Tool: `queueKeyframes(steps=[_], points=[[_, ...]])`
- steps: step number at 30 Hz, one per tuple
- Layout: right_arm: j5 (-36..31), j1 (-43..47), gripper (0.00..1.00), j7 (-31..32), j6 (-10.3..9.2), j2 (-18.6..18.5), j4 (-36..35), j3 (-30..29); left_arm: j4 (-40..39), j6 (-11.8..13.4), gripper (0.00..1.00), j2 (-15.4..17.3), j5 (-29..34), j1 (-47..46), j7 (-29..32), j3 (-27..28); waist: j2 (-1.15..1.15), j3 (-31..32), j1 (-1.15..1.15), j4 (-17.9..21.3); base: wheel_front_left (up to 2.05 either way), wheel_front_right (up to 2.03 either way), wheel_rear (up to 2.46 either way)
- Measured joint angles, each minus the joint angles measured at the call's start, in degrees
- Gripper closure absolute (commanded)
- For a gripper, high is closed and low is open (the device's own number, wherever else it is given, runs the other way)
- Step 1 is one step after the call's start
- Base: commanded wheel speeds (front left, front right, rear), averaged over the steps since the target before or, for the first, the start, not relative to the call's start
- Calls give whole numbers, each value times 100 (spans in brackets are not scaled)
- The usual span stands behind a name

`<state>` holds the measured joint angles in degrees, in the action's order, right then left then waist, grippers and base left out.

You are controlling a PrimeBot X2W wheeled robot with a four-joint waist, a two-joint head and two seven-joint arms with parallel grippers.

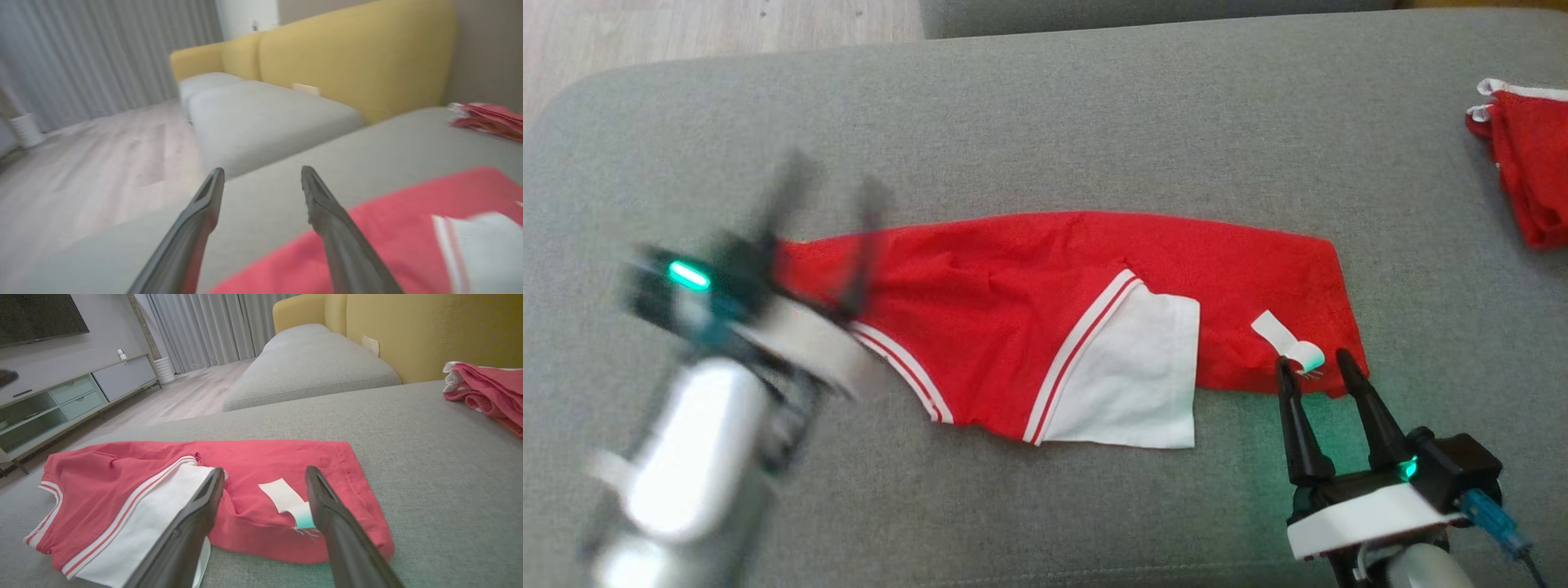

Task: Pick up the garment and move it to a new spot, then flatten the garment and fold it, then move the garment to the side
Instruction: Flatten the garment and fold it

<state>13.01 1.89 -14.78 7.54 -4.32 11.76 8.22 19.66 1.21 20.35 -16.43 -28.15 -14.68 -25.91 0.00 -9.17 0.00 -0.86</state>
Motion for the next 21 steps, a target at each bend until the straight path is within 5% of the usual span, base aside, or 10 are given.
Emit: queueKeyframes(steps=[10,15,21], points=[[0,-1,0,0,0,-1,13,-69,-415,-772,0,-1035,700,1237,0,-1913,0,160,0,113,0,0,0],[-56,-2,0,0,0,-12,-27,-160,401,-834,0,-1452,844,1053,2,-2787,0,124,0,291,0,0,0],[-57,-32,0,0,0,-21,-80,-185,1511,-809,0,-1675,846,339,250,-3162,0,-80,0,574,0,0,0]])
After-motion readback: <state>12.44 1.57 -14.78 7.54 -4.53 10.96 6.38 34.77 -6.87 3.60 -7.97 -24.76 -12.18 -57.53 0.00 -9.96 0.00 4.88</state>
